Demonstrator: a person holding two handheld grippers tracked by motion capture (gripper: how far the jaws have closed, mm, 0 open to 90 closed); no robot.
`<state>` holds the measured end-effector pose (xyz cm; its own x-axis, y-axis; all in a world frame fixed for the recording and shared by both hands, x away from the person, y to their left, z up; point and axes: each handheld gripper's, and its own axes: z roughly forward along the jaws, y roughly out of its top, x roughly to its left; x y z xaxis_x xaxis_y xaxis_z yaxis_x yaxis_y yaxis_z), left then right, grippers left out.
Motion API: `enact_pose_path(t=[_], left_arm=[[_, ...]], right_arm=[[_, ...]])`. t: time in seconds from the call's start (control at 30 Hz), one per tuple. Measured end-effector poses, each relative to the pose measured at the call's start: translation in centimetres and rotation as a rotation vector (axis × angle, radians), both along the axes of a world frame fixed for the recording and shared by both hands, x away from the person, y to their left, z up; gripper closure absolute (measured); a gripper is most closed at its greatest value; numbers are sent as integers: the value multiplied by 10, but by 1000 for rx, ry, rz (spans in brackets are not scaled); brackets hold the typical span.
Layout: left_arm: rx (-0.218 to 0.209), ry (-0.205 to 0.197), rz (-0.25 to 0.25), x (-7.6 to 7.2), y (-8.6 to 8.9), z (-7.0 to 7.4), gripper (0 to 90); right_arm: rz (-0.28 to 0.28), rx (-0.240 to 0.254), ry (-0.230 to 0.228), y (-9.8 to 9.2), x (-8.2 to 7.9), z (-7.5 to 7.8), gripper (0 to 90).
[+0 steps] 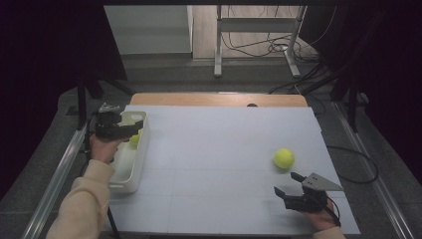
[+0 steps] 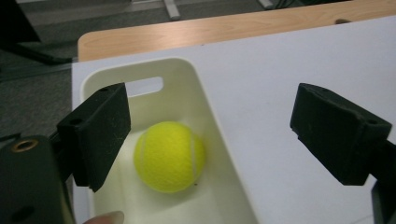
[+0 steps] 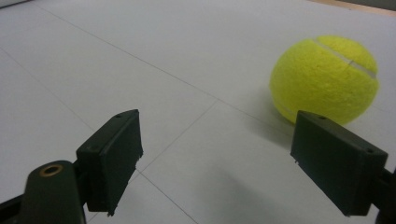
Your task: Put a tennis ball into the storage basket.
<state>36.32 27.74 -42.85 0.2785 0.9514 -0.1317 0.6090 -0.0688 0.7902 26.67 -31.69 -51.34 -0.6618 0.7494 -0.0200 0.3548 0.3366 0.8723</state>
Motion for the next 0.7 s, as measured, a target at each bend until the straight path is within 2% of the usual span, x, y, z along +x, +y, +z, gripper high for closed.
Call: enact_pose_path(t=[0.1, 0.3, 0.4, 0.57, 0.7], left_arm=[[-27, -23, -18, -8, -4, 2, 130], [-39, -61, -60, -22, -12, 6, 130], [-64, -77, -81, -28, -14, 7, 132], [-79, -103, -109, -34, -20, 8, 132], [-73, -113, -134, -40, -25, 9, 131]], right_arm=[[-4, 8, 4, 0, 1, 0, 167], [-5, 29, 8, -1, 3, 1, 166], [-7, 34, 10, -2, 3, 1, 166], [-6, 33, 8, -2, 3, 1, 166], [-14, 29, 11, -2, 4, 1, 166]])
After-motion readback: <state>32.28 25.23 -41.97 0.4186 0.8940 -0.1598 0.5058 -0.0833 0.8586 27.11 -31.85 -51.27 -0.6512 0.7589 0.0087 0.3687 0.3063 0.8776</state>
